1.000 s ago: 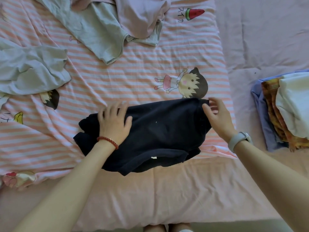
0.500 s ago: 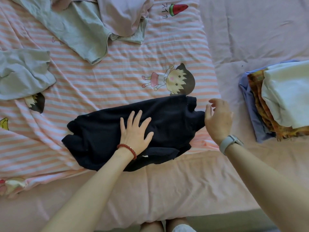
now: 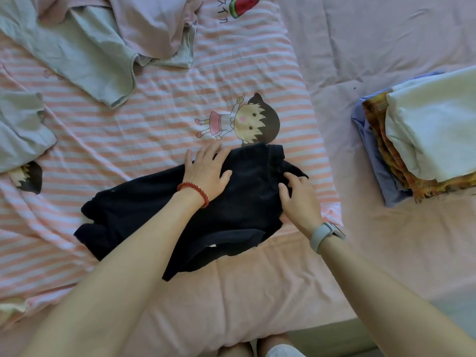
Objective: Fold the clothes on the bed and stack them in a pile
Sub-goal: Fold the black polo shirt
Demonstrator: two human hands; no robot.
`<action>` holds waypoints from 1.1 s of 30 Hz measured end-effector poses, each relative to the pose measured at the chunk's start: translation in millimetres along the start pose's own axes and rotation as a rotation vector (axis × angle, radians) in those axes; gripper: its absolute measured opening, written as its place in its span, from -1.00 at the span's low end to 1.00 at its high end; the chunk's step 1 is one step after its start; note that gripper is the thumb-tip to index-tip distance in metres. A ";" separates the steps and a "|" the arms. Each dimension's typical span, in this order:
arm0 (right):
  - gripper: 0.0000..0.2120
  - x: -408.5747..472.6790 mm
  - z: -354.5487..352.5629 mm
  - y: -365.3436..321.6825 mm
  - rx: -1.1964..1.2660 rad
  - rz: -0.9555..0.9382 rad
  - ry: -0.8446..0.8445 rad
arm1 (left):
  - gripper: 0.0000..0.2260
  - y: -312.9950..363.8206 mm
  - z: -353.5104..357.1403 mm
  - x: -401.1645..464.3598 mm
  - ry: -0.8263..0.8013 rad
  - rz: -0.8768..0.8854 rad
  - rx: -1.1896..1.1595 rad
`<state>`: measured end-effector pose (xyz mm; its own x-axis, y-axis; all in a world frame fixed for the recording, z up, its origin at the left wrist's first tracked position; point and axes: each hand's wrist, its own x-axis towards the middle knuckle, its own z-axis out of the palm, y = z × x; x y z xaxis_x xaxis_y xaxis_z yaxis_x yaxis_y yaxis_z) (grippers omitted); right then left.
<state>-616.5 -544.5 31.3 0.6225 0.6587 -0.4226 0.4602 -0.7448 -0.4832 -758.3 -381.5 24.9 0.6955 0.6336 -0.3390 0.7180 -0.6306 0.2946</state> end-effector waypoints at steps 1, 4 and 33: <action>-0.66 1.3 -2.7 -1.3 -0.018 -0.018 0.088 | -0.52 3.3 0.2 2.2 0.016 0.016 -0.020; -0.72 2.6 -5.6 -4.1 0.007 -0.099 0.283 | -0.55 12.3 -0.7 10.6 0.056 -0.004 -0.122; -0.83 -40.4 -8.1 -54.2 0.264 -0.405 -0.223 | -0.80 -17.9 -59.1 -36.9 0.051 -0.270 -1.014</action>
<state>-661.5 -531.7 80.8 0.2649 0.9161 -0.3009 0.4428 -0.3928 -0.8060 -795.2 -367.0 84.9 0.4921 0.7304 -0.4736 0.5191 0.1905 0.8332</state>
